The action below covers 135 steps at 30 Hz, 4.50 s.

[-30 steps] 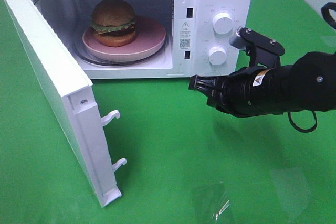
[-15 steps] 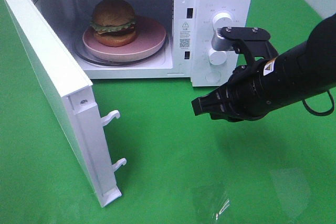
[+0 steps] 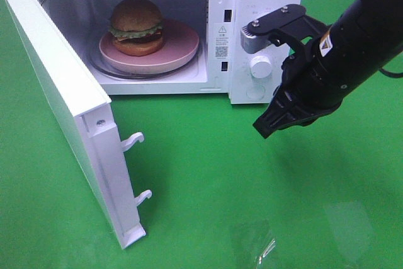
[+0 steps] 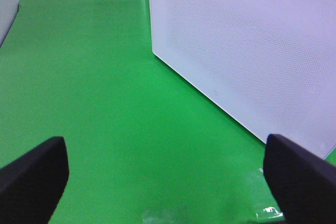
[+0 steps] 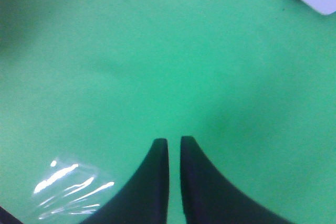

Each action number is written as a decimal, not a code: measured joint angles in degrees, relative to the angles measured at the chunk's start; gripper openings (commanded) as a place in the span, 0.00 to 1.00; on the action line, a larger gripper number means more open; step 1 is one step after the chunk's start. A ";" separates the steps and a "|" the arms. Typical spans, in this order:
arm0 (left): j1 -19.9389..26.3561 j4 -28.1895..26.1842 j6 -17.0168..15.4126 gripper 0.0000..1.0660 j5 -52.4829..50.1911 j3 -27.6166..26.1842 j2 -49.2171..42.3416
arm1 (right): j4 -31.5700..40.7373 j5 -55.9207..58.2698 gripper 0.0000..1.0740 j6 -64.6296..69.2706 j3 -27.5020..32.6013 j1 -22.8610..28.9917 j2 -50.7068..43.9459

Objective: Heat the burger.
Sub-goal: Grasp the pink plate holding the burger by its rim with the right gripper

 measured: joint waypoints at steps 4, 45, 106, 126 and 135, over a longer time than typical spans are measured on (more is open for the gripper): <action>0.00 0.00 0.00 0.87 0.00 0.00 0.00 | -1.95 1.78 0.09 -5.10 -2.01 0.00 0.00; 0.00 0.00 0.00 0.87 0.00 0.00 0.00 | -5.79 -7.05 0.81 -60.45 -3.67 0.11 0.00; 0.00 0.00 0.00 0.87 0.00 0.00 0.00 | -24.58 -18.96 0.74 -38.50 -34.21 8.08 33.12; 0.00 0.00 0.00 0.87 0.00 0.00 0.00 | -23.55 -20.00 0.71 -37.30 -45.89 6.76 45.21; 0.00 0.00 0.00 0.87 0.00 0.00 0.00 | -21.49 -21.14 0.71 -37.07 -49.45 6.76 48.59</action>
